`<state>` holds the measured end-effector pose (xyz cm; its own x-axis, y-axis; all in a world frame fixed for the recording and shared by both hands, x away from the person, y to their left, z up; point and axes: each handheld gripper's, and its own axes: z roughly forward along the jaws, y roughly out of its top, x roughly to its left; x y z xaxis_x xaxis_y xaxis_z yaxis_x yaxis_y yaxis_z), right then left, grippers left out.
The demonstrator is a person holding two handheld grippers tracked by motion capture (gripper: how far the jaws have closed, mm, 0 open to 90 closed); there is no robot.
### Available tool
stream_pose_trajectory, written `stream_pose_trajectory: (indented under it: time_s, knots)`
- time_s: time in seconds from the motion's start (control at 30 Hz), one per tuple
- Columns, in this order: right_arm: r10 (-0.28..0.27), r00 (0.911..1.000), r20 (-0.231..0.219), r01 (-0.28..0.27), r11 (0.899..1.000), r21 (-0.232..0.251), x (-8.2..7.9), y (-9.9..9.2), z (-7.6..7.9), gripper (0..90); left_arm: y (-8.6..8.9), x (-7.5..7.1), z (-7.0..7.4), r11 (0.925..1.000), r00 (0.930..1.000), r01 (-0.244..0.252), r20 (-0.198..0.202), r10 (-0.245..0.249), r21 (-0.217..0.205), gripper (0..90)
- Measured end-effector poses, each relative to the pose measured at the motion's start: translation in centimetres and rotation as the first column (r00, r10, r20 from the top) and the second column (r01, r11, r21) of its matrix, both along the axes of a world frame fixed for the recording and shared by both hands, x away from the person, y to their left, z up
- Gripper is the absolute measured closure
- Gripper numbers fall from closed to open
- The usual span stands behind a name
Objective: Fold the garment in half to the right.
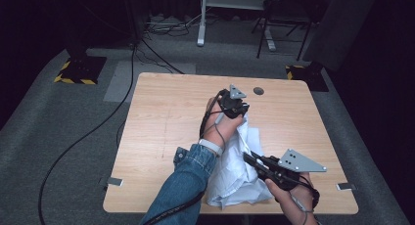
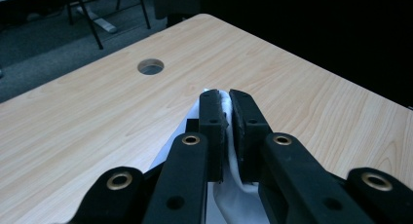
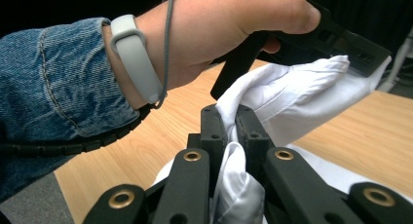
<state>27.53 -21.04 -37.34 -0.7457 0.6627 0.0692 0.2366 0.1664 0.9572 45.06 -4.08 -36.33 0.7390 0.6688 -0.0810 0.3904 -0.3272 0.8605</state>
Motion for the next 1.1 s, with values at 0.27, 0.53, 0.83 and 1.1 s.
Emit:
stream_pose_trajectory:
  time_s: [0.27,0.53,0.83,1.1]
  knots:
    - [-0.046,0.9985,-0.030,0.046,0.999,0.005,-0.2,-2.8,-1.4,84.1,-2.5,0.4,-1.4,0.9997,0.9996,0.020,-0.019,-0.020,0.016,84.0]
    - [-0.099,0.9928,-0.069,0.099,0.995,0.001,-0.3,-5.6,-3.2,84.1,-4.8,0.9,-3.1,0.9987,0.9986,0.042,-0.033,-0.041,0.028,84.1]
    - [-0.148,0.9824,-0.113,0.148,0.989,-0.014,-0.4,-8.0,-5.2,84.0,-6.8,1.2,-4.7,0.9980,0.9966,0.062,-0.055,-0.061,0.012,77.7]
    - [-0.205,0.9734,-0.103,0.191,0.973,-0.132,-0.4,-9.5,-5.6,38.1,-6.2,1.5,-4.5,0.9903,0.9994,0.008,-0.033,-0.013,-0.139,25.6]
